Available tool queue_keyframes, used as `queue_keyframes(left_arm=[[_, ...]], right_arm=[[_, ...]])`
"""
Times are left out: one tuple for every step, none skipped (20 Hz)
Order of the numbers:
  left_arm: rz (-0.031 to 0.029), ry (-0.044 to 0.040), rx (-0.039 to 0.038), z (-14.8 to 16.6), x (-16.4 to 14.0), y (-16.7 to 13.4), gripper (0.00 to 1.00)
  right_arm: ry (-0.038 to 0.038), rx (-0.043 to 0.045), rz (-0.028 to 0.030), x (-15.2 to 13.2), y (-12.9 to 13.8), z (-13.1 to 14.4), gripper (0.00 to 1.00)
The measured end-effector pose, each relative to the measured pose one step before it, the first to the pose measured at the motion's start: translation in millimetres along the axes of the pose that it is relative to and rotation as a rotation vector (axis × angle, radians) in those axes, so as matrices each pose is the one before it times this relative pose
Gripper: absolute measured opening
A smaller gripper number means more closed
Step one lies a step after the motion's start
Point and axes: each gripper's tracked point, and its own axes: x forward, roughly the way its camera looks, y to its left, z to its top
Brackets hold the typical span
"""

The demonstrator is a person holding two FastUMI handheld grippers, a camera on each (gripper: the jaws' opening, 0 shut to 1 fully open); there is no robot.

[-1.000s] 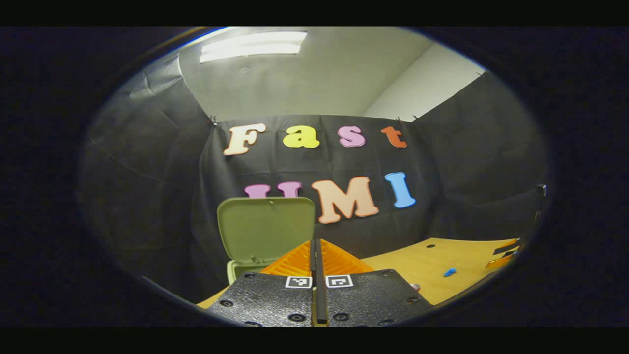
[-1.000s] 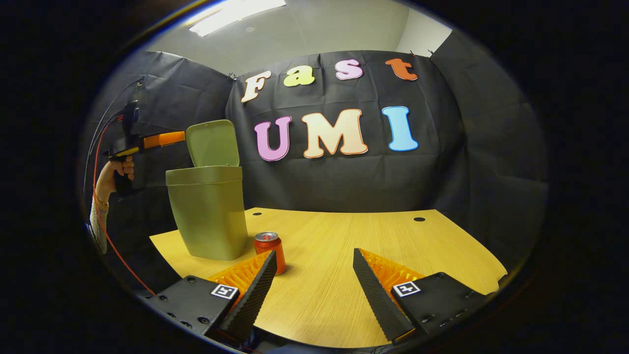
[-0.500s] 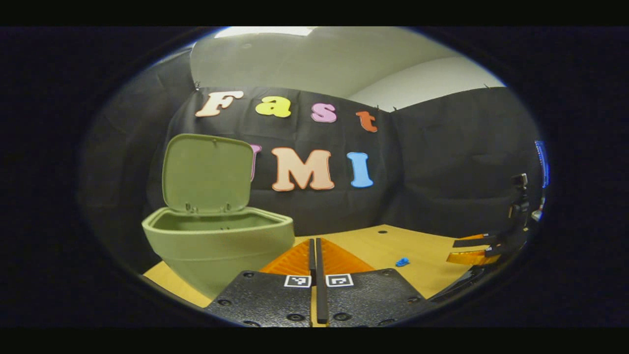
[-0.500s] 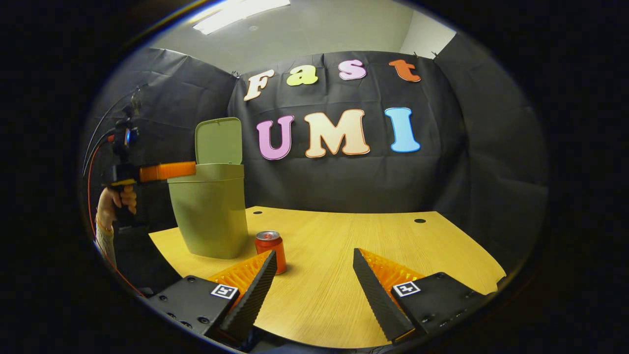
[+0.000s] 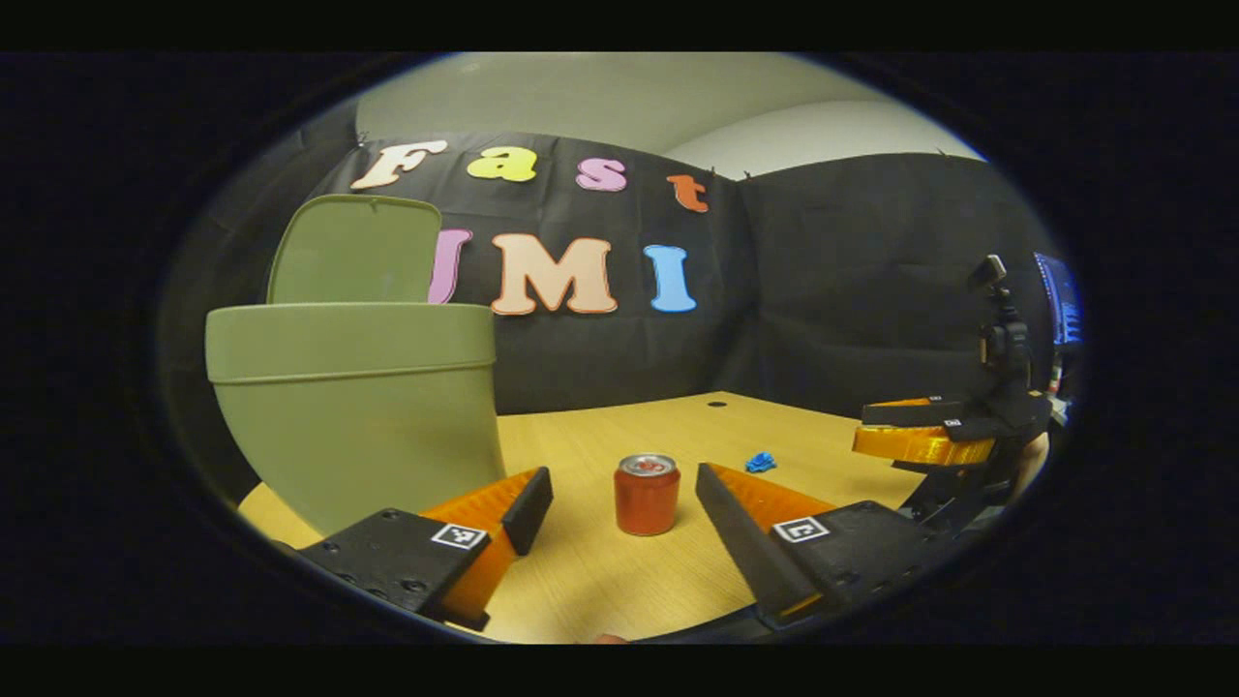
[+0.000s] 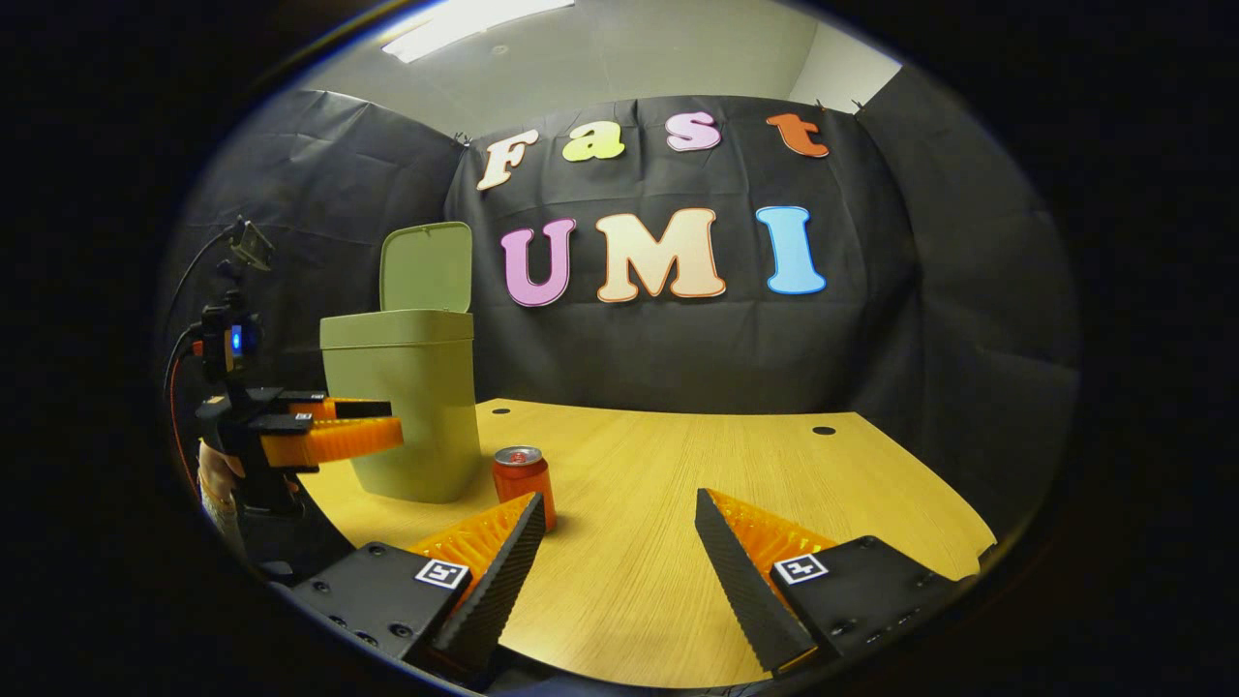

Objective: Press the lid of the desktop garbage bin to open it, pick up the crumpled paper on the desktop and throw it into the bin, then pick up the pop can on the desktop and drop it into the bin, and finally close the garbage bin lid.

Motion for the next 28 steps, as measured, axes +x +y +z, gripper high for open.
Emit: queue_keyframes(left_arm=[[0.0053,0.00268,-0.00929,-3.48,2.94,2.0,0.95],[0.00699,-0.00004,-0.00683,-3.19,0.56,1.92,0.96],[0.00928,-0.00213,-0.00499,-0.51,0.3,3.07,0.96],[0.00805,-0.0057,-0.00381,-0.81,-0.32,2.65,0.96],[0.0092,-0.00815,-0.00291,0.53,0.14,2.6,0.96],[0.0024,0.00561,0.00405,-1.05,1.21,1.55,1.0],[0.00485,0.00827,0.01645,-1.95,-0.19,0.56,0.96],[0.01392,-0.00676,0.01266,0.75,0.26,3.12,0.97],[-0.00268,-0.00302,0.00829,1.3,-0.7,-0.33,0.97],[-0.00346,0.00028,0.00265,-1.14,0.26,-1.84,0.95],[-0.00729,0.00183,-0.00058,-0.81,0.62,-2.0,0.95],[-0.00977,0.00189,0.00039,-0.75,-0.17,-3.22,0.97],[-0.007,0.00498,0.00501,-1.82,0.15,-2.08,0.95],[0.00358,0.0104,0.00526,-3.89,0.51,1.35,0.97],[0.00292,0.00851,0.00269,-1.45,0.36,1.45,0.95],[0.00265,0.00436,0.00017,-1.66,0.3,1.16,0.95],[-0.00044,0.00111,-0.0043,-0.05,0.6,0.73,0.94],[-0.00436,0.00602,-0.00548,-2.26,-0.2,-2.18,0.95],[-0.00638,0.00726,-0.00229,-1.87,0.96,-2.41,0.97],[-0.0051,0.00599,-0.00402,-1.93,0.49,-1.77,0.97],[-0.00824,0.00281,-0.00386,0.08,-0.07,-2.03,0.97],[-0.00454,0.0019,-0.00257,-1.33,-0.34,-2.13,0.95],[-0.00249,0.00103,0.00015,1.22,0.26,-0.38,0.95],[-0.0041,-0.00203,0.00242,0.56,-0.72,-0.4,0.95],[0.00183,-0.00202,0.00086,1.1,0.44,1.01,0.95],[0.0018,-0.00122,0.00065,-0.28,-1.19,1.15,0.98],[0.00109,-0.0014,0.00138,1.1,0.04,0.6,0.98],[0.00168,-0.00024,0.00065,-0.29,-0.27,0.32,0.97]], right_arm=[[0.00192,0.00298,-0.00548,-0.47,-3.01,-1.64,0.98],[0.00252,0.0021,-0.00582,2.16,-4.35,-0.02,0.98],[0.00186,0.00216,-0.0104,1.27,-4.72,-0.95,0.98],[0.00389,0.0025,-0.0122,1.58,-7.18,-0.45,0.98],[0.00861,0.00341,-0.01207,3.19,-7.97,-1.42,0.97],[0.01634,0.00324,-0.01086,4.26,-9.0,-1.68,0.99],[0.00894,-0.00078,-0.00585,4.63,-7.6,1.77,0.99],[0.01484,-0.00478,-0.00447,6.4,-6.96,2.96,0.99],[0.01892,-0.0097,-0.00229,7.8,-8.0,0.52,0.99],[0.01842,-0.01226,-0.00059,9.07,-6.2,2.89,0.99],[0.02758,-0.01317,-0.00015,9.94,-5.44,0.02,0.99],[0.02946,-0.01252,0.00451,11.21,-3.82,0.17,0.99],[0.04319,-0.00971,0.00501,11.0,-3.87,-3.12,0.99],[0.04148,-0.01181,0.01384,11.26,-1.37,-4.5,0.99],[0.03528,-0.00853,0.01353,9.04,0.38,-3.31,0.99],[0.04571,-0.00538,0.01278,11.32,0.26,-4.38,0.99],[0.04938,-0.00167,0.00566,11.14,-0.49,-3.8,0.99],[0.03611,-0.00126,0.00029,9.8,-0.05,-2.62,0.99],[0.03137,-0.00369,0.00091,7.51,-0.57,-3.24,0.99],[0.03434,-0.00348,0.00214,8.64,-0.31,-3.7,0.99],[0.03713,0.0001,-0.00576,8.98,-1.63,-5.17,0.99],[0.03422,0.00357,-0.00654,7.28,-1.18,-3.12,0.99],[0.02999,0.0166,-0.00231,6.62,-1.39,-1.74,0.99],[0.01811,0.01914,0.0075,5.58,-0.4,0.16,0.98],[0.01433,0.02299,0.00295,6.16,-1.32,-0.09,0.99],[0.01154,0.01453,0.00197,4.47,-1.26,0.88,0.99],[0.01077,0.00645,-0.00349,3.41,-2.06,0.09,0.99],[0.00971,-0.00333,-0.00631,3.22,-2.7,-0.43,0.98]])
